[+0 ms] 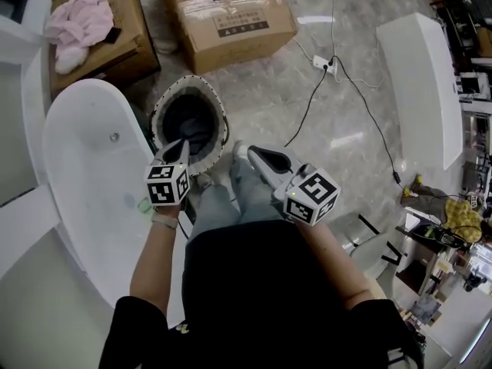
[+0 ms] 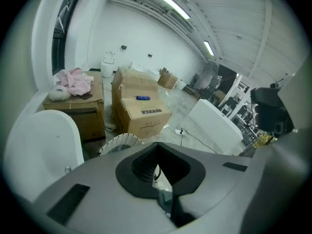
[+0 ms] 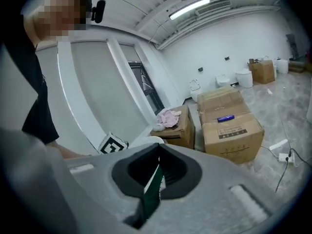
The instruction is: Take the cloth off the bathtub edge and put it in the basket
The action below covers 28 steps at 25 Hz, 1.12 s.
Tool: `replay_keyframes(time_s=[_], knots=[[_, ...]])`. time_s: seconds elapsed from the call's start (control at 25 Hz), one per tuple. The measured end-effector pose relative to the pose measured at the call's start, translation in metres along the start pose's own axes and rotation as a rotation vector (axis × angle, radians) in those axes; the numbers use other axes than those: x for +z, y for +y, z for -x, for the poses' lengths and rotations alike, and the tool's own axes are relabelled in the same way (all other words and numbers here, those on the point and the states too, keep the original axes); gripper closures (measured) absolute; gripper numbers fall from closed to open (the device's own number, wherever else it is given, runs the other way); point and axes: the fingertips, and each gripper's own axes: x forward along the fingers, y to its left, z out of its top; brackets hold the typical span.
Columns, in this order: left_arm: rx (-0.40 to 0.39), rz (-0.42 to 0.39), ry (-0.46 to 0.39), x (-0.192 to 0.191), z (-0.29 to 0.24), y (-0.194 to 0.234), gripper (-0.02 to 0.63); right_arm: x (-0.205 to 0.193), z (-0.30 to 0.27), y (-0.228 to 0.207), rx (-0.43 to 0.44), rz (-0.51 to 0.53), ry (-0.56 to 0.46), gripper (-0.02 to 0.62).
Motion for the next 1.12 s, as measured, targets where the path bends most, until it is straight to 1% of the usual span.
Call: replay_keyframes(time_s=[0.28,0.48,0.8,0.92,1.12], knots=[[-0.035,-0.036,-0.108,0.040,0.057,-0.046,0.591,0.022,0.010,0.017,0.058,0.042,-0.007,0.598],[-0.036,-0.059,-0.179,0.063,0.093,-0.068,0.592,0.038,0.016,0.026,0.096,0.071,-0.017,0.598],[0.001,-0.059,-0.277,0.090,0.146,-0.086,0.592,0.057,0.033,0.037,0.166,0.113,-0.030,0.598],[0.013,-0.052,-0.305,0.095,0.160,-0.092,0.592,0.065,0.038,0.042,0.188,0.127,-0.045,0.598],[0.024,-0.072,-0.344,0.104,0.176,-0.104,0.592,0.076,0.042,0.049,0.223,0.148,-0.063,0.598]])
